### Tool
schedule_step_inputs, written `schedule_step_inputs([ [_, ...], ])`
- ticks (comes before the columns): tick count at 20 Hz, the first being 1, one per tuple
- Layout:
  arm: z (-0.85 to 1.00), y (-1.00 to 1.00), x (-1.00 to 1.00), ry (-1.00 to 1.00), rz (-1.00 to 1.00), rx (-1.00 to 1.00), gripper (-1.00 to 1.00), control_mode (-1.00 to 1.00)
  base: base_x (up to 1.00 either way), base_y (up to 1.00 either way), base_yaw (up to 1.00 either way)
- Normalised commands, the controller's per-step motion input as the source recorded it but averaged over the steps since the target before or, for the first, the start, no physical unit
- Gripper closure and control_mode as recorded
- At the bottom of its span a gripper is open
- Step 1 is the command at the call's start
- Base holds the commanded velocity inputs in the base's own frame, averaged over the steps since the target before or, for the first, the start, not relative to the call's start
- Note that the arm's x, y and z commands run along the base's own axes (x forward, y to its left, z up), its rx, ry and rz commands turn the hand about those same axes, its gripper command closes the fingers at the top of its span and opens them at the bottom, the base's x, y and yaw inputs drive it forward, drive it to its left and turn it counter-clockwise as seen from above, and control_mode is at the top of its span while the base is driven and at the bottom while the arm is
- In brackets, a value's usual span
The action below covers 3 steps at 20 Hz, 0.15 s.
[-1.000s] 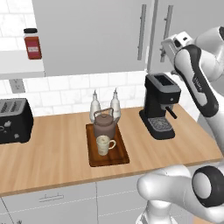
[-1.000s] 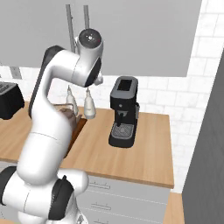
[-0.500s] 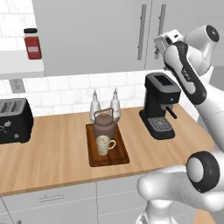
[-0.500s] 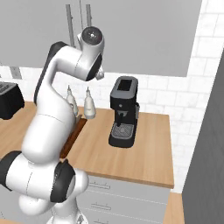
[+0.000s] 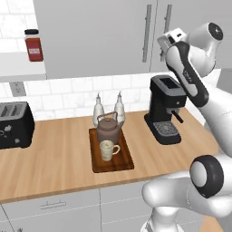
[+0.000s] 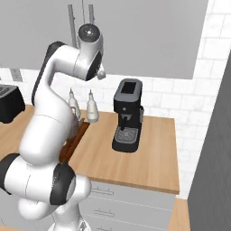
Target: Pick the kettle from the counter and place it on the tray. Then pick the mug from the cabinet and place it on the tray. Then close the cabinet doors.
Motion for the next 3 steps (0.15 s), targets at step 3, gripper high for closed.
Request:
schedule_step_inputs([
  [3,-0.32,0.0,0.33,0.0,-0.03,0.0,-1.0,-1.0,0.0,0.0,0.0],
])
